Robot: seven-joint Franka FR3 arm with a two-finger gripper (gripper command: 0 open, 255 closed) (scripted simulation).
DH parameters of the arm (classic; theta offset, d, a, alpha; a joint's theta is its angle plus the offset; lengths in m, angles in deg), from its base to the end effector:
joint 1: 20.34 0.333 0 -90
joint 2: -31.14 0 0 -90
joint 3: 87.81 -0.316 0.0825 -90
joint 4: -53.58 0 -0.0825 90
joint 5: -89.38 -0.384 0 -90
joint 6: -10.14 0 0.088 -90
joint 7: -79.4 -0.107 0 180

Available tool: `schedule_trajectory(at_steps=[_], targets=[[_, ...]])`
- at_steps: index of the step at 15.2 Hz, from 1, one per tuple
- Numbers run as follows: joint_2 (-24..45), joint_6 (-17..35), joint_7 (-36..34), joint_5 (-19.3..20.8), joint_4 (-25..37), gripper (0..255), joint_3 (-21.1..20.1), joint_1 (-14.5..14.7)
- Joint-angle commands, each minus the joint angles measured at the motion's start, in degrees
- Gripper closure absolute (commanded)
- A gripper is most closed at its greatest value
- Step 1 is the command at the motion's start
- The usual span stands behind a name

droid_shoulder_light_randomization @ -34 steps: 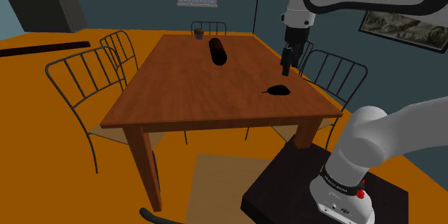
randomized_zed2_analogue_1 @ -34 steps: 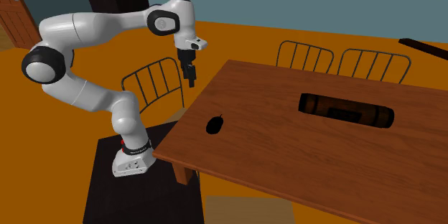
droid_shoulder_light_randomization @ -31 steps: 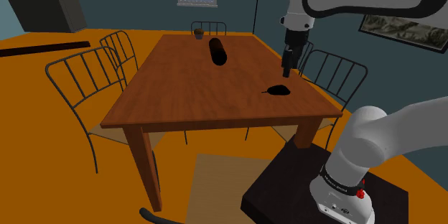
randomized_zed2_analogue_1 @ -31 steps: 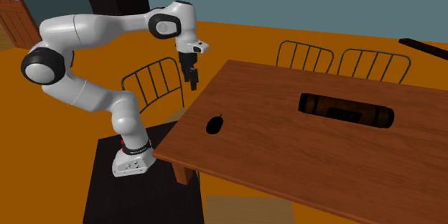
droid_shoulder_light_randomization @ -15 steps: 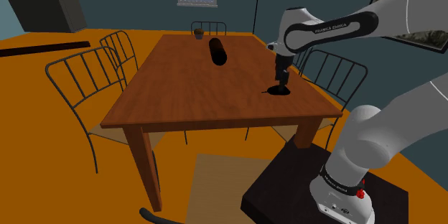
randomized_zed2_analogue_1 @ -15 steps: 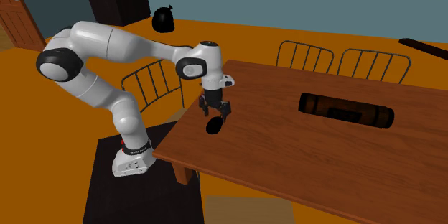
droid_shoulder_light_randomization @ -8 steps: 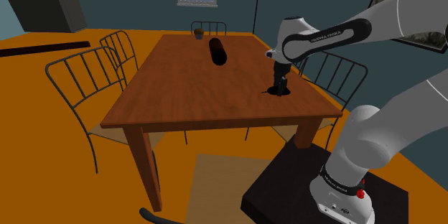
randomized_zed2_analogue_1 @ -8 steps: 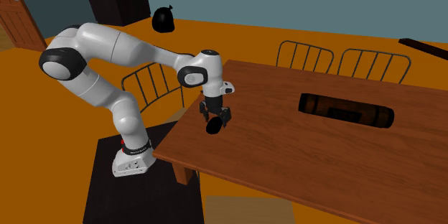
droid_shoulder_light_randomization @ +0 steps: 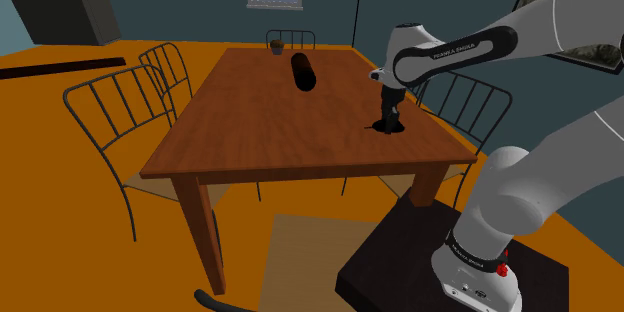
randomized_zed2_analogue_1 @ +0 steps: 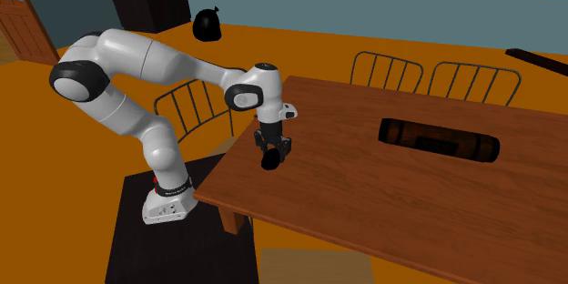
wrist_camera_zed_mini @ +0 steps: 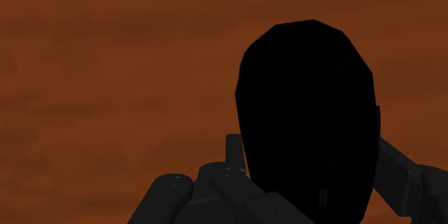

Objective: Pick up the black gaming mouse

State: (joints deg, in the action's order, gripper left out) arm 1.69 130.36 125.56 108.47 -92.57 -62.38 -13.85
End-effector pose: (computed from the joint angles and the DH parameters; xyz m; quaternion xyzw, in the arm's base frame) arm 0.3713 -0.1447 0.4285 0.9406 0.3369 -0.0045 0.0423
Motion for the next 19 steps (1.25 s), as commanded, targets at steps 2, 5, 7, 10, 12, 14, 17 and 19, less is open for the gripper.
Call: schedule_trajectory(at_steps=[2,5,7,10,12,14,17,19], targets=[[0.07,-0.02,-0.06,0.07,-0.11,255,0.01,-0.06],[-0.88,-2.61,0.11,-0.27,1.54,255,-0.56,0.0],[-1.42,-4.31,0.23,-0.5,2.69,255,-0.92,0.06],[-2.11,-6.8,0.42,-0.86,4.51,255,-1.44,0.15],[-2.48,-8.43,0.55,-1.1,5.77,255,-1.77,0.22],[-2.79,-10.04,0.69,-1.34,7.07,255,-2.1,0.29],[-3.13,-12.41,0.9,-1.7,9.1,255,-2.56,0.41],[-3.15,-12.52,0.92,-1.72,9.2,255,-2.58,0.42]])
